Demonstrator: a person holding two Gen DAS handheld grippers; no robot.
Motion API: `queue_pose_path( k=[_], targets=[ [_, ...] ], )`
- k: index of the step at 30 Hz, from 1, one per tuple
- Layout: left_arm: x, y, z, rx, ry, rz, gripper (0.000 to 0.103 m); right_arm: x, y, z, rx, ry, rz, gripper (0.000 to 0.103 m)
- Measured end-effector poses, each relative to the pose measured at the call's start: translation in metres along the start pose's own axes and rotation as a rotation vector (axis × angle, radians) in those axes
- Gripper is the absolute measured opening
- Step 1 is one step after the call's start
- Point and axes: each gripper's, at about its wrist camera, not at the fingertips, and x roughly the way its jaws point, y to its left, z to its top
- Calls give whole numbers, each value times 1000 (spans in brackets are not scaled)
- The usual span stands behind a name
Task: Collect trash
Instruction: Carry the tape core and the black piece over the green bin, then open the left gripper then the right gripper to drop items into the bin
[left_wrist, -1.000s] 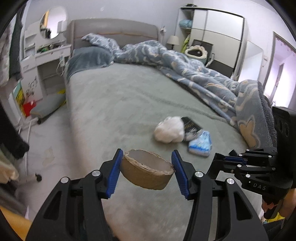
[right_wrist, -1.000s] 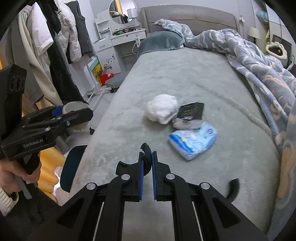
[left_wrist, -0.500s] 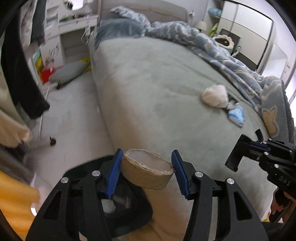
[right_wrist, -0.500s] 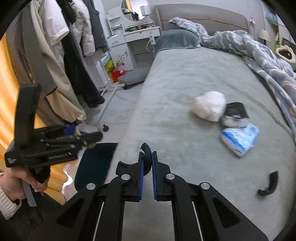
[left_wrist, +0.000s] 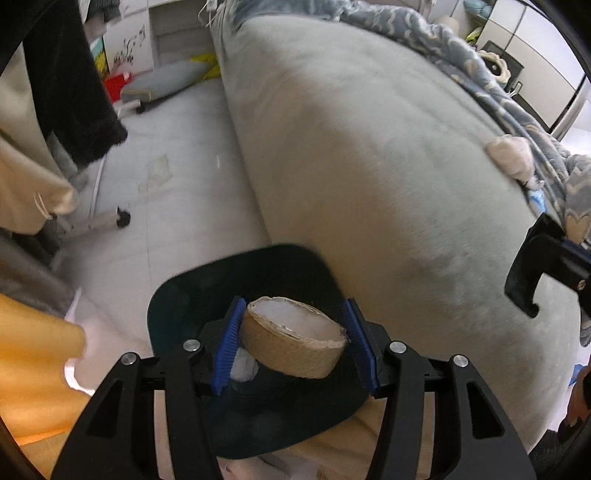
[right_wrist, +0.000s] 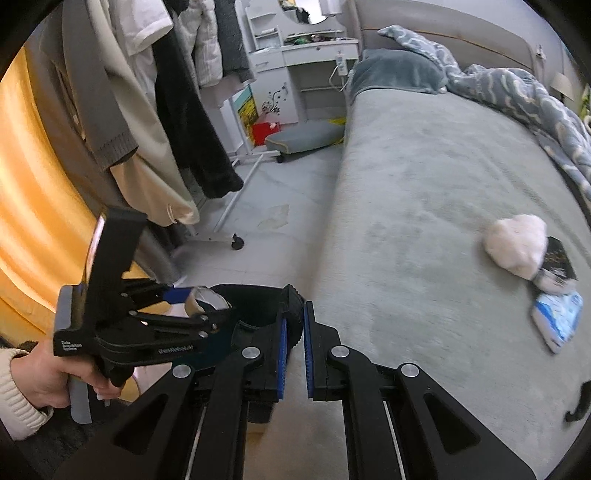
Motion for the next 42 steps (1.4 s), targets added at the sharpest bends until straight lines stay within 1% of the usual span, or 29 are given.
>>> queue_pose_path(
  k=[5,9,14,15,17,19,21,27,35,42],
  targets=[
    [9,26,-8,-39,63,-5,57,16,19,11,-23,20,14,8],
    [15,49,-15,-83,119,-23,57,33,33,15,-40,48,19,8],
    [21,65,-22,-97,166,-33,57,56,46,18,-62,93,17,8],
    [21,67,-22,-96,170,-36,58,59,47,17,-63,100,17,8],
    [20,70,-24,-89,173,-36,64,68,51,17,-69,122,11,8],
    [18,74,-24,-83,172,-27,73,79,52,16,-72,148,5,8],
    [17,79,-24,-89,170,-26,77,90,56,16,-77,173,0,8],
    [13,99,-21,-116,155,-37,78,116,66,14,-94,223,-5,8],
    [-3,117,-17,-131,82,-57,78,147,73,5,-91,297,-10,8],
    [-12,127,-16,-149,52,-74,78,172,77,-1,-86,352,-15,8]
  ],
)
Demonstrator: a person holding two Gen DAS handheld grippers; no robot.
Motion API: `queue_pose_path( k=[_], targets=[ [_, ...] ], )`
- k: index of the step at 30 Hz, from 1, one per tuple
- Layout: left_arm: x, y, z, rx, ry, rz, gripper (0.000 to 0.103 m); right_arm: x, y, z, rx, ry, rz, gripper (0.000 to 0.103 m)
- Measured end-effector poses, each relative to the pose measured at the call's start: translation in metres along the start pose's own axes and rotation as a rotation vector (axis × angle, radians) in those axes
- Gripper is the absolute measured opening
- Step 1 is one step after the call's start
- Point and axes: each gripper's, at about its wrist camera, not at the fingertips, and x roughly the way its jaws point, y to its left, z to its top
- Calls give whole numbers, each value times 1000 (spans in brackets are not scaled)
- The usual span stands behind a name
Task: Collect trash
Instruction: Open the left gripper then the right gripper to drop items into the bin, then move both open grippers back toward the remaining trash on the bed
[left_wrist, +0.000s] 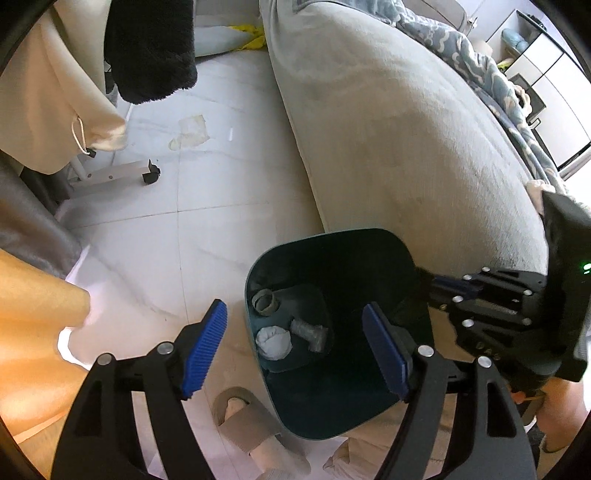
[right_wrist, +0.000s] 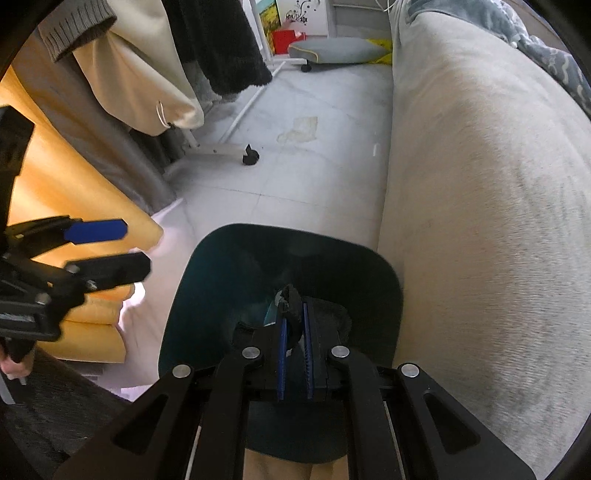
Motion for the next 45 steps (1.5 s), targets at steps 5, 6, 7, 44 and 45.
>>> queue_pose_path(
  k=[5,6,7,44,45],
  targets=[
    [-12,5,1,-3,-48,-27,78,16,6,2,-1,40,6,8],
    [-15,4,2,2,-62,-23,78,19,8,2,-1,50,9,8],
    [-19,4,3,11,-82,-17,78,22,10,1,-3,60,11,8],
    [-103,-81,36,209,-519,-14,80,-33,0,-11,-43,-52,30,62],
    [-103,-87,37,221,-524,-19,81,-39,-5,-12,-40,-68,27,62]
  ],
)
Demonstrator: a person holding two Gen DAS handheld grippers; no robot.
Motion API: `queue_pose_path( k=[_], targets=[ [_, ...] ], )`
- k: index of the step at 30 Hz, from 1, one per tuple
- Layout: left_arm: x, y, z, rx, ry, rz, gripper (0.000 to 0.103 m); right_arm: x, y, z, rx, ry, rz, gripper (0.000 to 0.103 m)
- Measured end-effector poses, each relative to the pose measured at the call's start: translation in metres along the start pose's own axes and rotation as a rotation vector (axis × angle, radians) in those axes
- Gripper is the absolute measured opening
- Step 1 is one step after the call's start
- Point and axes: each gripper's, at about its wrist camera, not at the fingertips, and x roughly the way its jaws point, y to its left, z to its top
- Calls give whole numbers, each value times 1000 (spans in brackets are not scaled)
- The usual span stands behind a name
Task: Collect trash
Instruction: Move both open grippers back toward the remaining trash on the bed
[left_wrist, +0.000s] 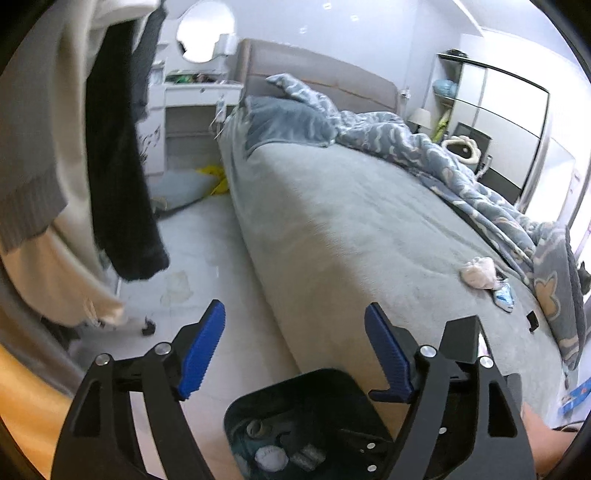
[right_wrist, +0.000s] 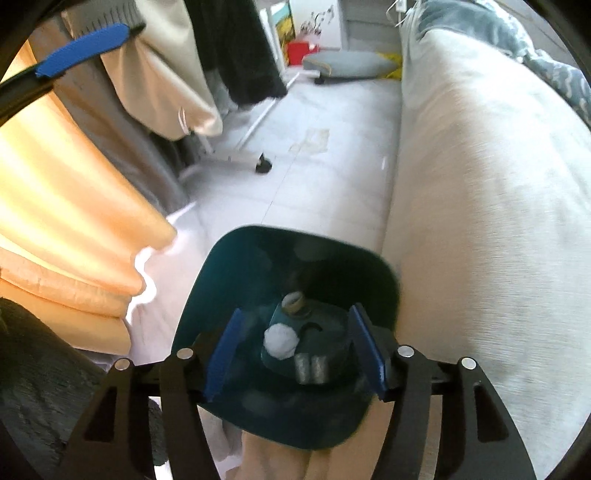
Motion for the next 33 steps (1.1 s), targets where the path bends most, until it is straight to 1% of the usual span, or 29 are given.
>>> queue_pose_path(
  k=[5,7,10,15,19,21,22,25,28,33],
  targets=[
    [11,-29,8,34,-2,-12,84,-31,-28,-1,43,-76,-24,66],
    [13,-37,10,32,-17,-11,93,-45,-40,-3,61,-110,-33,67],
    [15,-56,11,64,-59,28,96,-66,-56,-9,92,-152,-44,68],
    [25,-78,11,62,-49,7,96,-93,-80,-18,109,-201,-99,71],
    [31,-92,13,49,-47,16,96,-104,-94,-28,127,-216,-121,72],
    [32,-99,13,50,-43,7,96,-111,-104,-33,145,-226,-131,72],
    [33,-106,13,72,-54,1,96,-115,-110,-36,156,-233,-136,72],
    [33,-125,12,133,-94,21,96,-126,-123,-45,178,-252,-149,72],
    [38,-135,12,121,-80,-1,96,-137,-135,-56,195,-264,-167,72],
    [44,-154,12,138,-51,-18,97,-149,-151,-73,221,-275,-202,75]
  ],
)
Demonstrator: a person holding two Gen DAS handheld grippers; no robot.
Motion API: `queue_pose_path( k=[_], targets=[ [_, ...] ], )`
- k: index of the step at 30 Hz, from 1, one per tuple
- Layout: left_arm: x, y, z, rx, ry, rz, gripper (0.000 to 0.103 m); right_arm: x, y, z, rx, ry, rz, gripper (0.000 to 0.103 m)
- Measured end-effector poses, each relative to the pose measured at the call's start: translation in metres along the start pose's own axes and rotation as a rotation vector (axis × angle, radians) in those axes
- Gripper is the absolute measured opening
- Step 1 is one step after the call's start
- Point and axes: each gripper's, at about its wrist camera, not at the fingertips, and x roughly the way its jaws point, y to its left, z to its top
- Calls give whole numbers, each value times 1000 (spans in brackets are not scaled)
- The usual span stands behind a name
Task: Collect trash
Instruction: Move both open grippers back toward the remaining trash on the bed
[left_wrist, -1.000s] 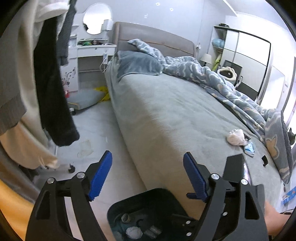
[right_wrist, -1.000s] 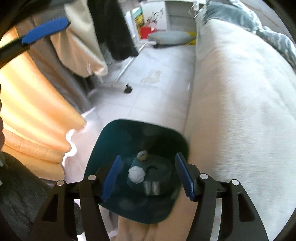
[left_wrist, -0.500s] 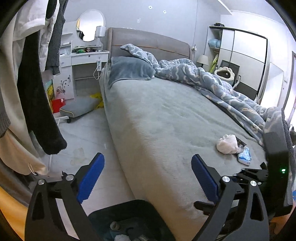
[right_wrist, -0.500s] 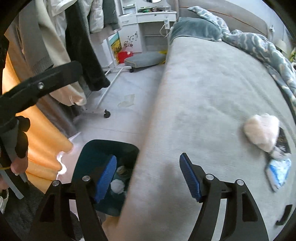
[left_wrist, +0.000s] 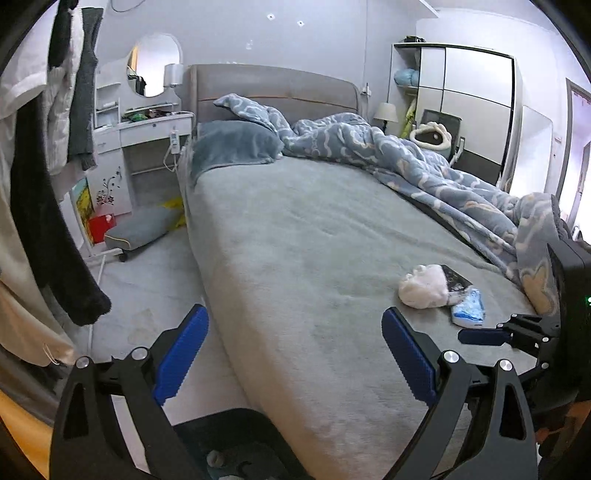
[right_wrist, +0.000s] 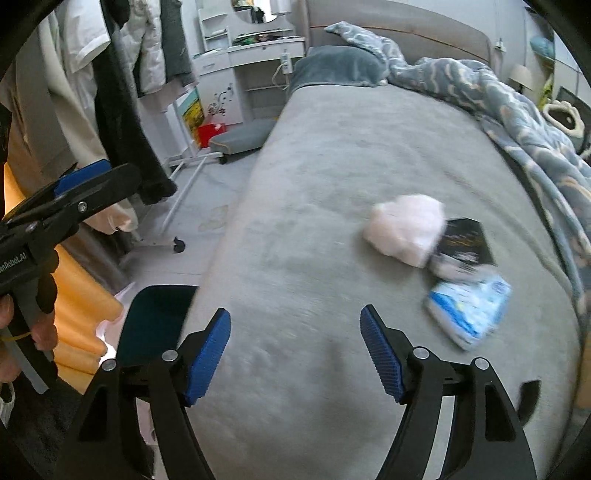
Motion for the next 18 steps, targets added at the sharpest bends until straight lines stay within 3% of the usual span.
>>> queue_pose_path(
  k=[6,18],
  targets=[
    [9,-17,0,-23,38,-62,99,-16,-26,-10,10,-23,-40,78],
    [31,-59,3,52,65,-125,99,-47,-83,-34,24,-94,-47,86]
  ],
)
